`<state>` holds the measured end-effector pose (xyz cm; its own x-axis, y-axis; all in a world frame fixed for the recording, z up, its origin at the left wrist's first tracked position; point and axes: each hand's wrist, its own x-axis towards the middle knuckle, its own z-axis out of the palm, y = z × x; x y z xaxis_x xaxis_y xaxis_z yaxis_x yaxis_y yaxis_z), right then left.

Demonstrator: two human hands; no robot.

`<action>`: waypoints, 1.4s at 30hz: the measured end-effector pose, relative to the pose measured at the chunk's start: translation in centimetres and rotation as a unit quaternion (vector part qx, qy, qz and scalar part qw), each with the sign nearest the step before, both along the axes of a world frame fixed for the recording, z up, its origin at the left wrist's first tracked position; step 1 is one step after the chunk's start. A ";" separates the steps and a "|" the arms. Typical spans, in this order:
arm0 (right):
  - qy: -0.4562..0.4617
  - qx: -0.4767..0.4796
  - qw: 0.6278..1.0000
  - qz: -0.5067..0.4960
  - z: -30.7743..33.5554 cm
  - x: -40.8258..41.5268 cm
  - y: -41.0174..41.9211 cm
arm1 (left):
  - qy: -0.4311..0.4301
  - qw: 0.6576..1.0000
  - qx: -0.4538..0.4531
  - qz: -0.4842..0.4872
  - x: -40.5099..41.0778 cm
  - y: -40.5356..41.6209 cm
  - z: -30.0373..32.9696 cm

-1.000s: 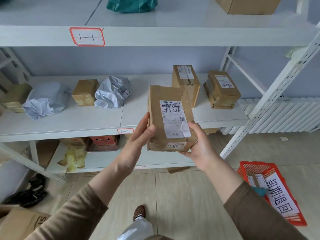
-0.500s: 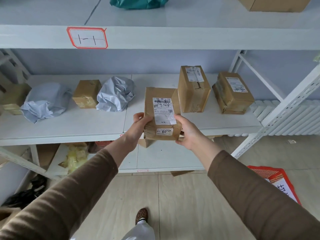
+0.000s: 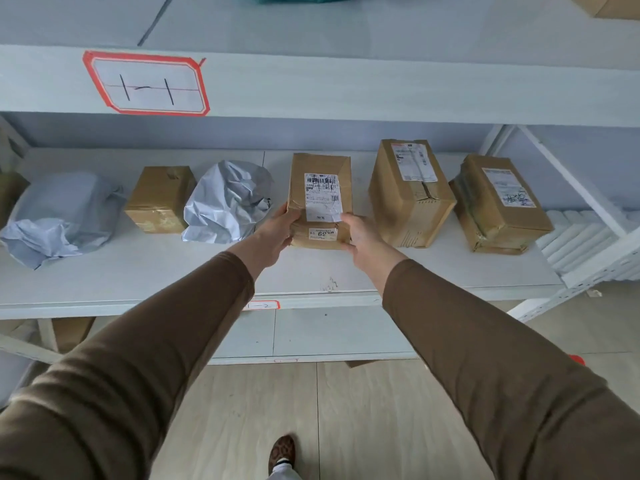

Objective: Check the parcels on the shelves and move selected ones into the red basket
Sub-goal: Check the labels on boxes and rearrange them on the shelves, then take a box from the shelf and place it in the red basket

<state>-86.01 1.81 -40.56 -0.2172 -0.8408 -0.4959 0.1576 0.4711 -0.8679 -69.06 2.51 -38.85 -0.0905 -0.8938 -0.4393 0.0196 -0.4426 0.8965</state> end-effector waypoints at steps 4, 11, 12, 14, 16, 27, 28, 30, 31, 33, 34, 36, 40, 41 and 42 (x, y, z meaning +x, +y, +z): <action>0.062 -0.003 0.998 0.016 -1.6 0.2 -2.0 | -0.006 1.000 -0.019 -0.013 -0.2 -1.7 -1.6; 0.098 -0.009 0.995 0.011 -2.6 0.7 -2.9 | -0.050 0.998 -0.032 -0.027 0.7 -3.8 -4.1; 0.134 -0.008 0.991 0.015 -2.4 0.9 -2.8 | -0.064 0.997 -0.031 -0.028 0.7 -3.6 -3.8; 0.256 -0.015 0.967 0.015 -1.8 1.3 -2.4 | -0.099 0.995 -0.033 -0.013 0.7 -2.2 -2.3; 0.360 -0.143 0.922 -0.007 -0.9 2.2 -1.5 | -0.149 0.986 -0.078 -0.003 1.4 -0.8 -1.0; 0.112 -0.174 0.970 0.130 2.0 17.4 -1.2 | -0.325 0.923 -0.156 0.136 17.0 -6.2 -2.2; 0.075 -0.125 0.981 0.129 1.6 18.4 -2.0 | -0.329 0.927 -0.136 0.117 17.7 -6.8 -2.6; 0.028 -0.072 0.990 0.118 -1.4 19.4 -4.3 | -0.304 0.943 -0.101 0.089 17.5 -6.4 -1.6; 0.000 -0.058 0.992 0.115 -2.9 19.6 -5.4 | -0.278 0.953 -0.081 0.084 17.2 -6.1 -1.2; -0.057 -0.019 0.991 0.123 -3.4 19.6 -5.7 | -0.205 0.973 -0.038 0.095 16.8 -5.7 -1.1; -0.070 0.004 0.989 0.130 -2.5 19.5 -4.9 | -0.165 0.980 -0.024 0.106 17.0 -5.6 -1.5; -0.080 0.015 0.986 0.145 -0.8 19.3 -3.0 | -0.096 0.990 -0.007 0.108 17.4 -4.5 -2.1; -0.080 -0.032 0.984 0.158 -0.4 18.4 0.3 | -0.035 0.995 -0.014 0.095 17.5 -0.5 -2.5; -0.072 -0.065 0.984 0.149 0.0 18.2 1.6 | -0.022 0.995 -0.023 0.095 17.3 0.9 -2.1; -0.058 -0.097 0.985 0.134 0.3 18.0 2.8 | -0.006 0.994 -0.037 0.099 17.0 2.3 -1.7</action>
<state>-68.04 4.61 -40.22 0.0734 -0.9415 -0.3289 0.1537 0.3366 -0.9290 -52.06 4.85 -40.50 0.0947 -0.9236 -0.3716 0.0895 -0.3639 0.9271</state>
